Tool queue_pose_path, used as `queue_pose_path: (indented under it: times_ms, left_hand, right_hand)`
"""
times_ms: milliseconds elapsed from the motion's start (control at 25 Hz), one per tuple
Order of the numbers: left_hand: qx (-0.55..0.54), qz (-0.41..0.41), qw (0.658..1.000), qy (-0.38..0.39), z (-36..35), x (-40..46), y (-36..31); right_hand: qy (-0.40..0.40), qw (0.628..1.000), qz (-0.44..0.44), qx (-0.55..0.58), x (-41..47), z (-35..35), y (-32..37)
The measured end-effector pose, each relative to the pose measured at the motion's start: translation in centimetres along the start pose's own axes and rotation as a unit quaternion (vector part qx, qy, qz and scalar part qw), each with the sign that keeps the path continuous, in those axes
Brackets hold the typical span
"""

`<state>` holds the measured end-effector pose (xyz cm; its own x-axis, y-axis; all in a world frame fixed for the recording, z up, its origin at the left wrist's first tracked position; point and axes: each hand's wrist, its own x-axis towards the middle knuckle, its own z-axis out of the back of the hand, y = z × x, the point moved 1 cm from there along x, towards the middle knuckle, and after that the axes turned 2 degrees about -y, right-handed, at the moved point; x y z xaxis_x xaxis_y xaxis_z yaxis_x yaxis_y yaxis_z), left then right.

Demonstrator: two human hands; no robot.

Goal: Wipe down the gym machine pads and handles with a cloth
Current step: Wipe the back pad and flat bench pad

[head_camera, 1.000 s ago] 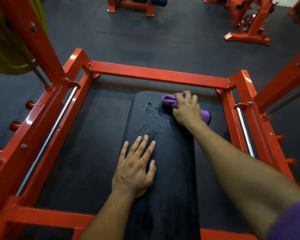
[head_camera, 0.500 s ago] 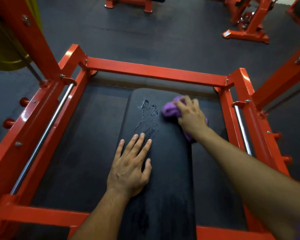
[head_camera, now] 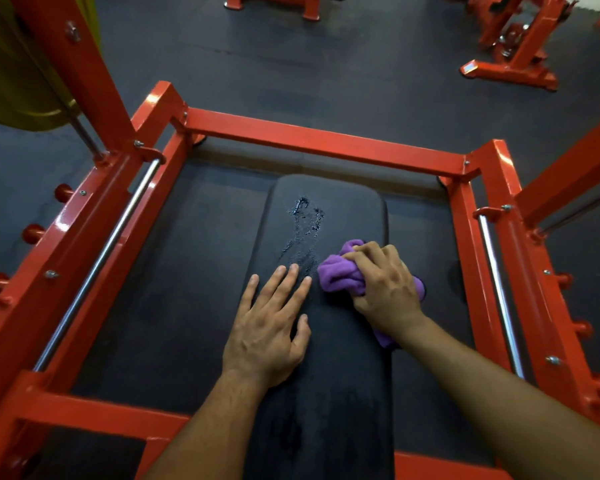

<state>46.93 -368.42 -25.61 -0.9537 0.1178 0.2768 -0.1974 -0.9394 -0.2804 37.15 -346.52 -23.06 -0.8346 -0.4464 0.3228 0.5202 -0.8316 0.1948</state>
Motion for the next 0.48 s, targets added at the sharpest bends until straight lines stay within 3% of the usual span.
queue_pose_path:
  times_ms: [200, 360, 480]
  left_hand:
    - [0.017, 0.017, 0.996, 0.081, 1.4, -0.1, -0.4]
    - [0.035, 0.024, 0.996, 0.083, 1.6, -3.2, -1.1]
    - [0.025, 0.039, 0.997, 0.057, 1.6, -3.8, -1.2]
  right_hand:
    - [0.000, 1.000, -0.023, -0.006, -0.4, -0.1, 0.5]
    - [0.024, 0.998, -0.056, -0.008, 0.0, 0.4, 0.9]
    - [0.053, 0.999, -0.006, 0.010, 0.5, 1.1, 0.2]
